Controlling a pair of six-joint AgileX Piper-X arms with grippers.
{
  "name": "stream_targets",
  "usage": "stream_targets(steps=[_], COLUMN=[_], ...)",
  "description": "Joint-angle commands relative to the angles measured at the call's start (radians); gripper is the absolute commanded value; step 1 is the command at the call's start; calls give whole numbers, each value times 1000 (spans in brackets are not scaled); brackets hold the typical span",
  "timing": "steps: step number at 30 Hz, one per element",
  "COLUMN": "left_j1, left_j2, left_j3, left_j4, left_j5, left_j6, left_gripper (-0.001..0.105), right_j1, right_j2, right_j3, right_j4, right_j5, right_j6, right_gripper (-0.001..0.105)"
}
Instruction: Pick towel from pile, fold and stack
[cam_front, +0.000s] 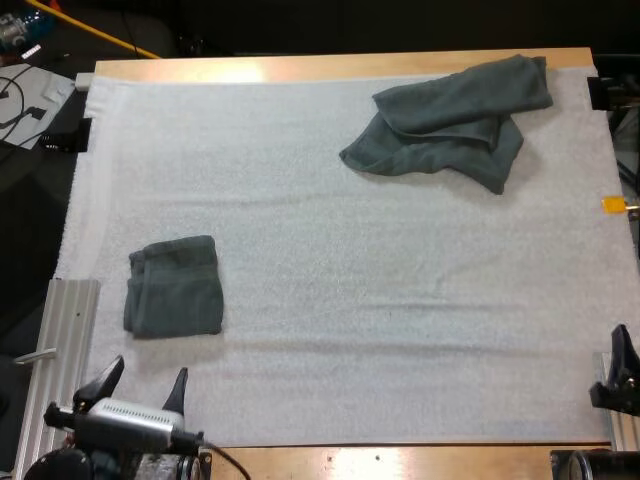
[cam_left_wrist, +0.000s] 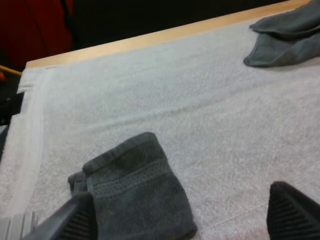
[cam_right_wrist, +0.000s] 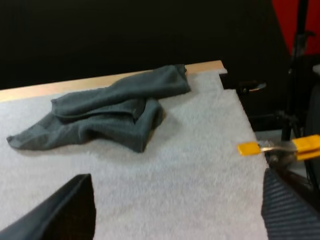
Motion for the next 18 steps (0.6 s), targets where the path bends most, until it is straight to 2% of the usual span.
stream_targets(steps=[1, 10, 18], left_j1=[-5, -5, -1], left_j2=[-145, -139, -134], left_j3=[75, 200, 221], left_j4=[-99, -178, -180], left_j5=[-6, -8, -2], left_j6=[2, 1, -4], left_gripper=[66, 67, 67], right_j1=[-2, -1, 0], right_j2=[-42, -33, -34], right_j3=[68, 233, 291], right_j4=[-66, -90, -81], right_j5=[-5, -9, 3], right_j6=[-6, -2, 6], right_gripper=[67, 67, 68])
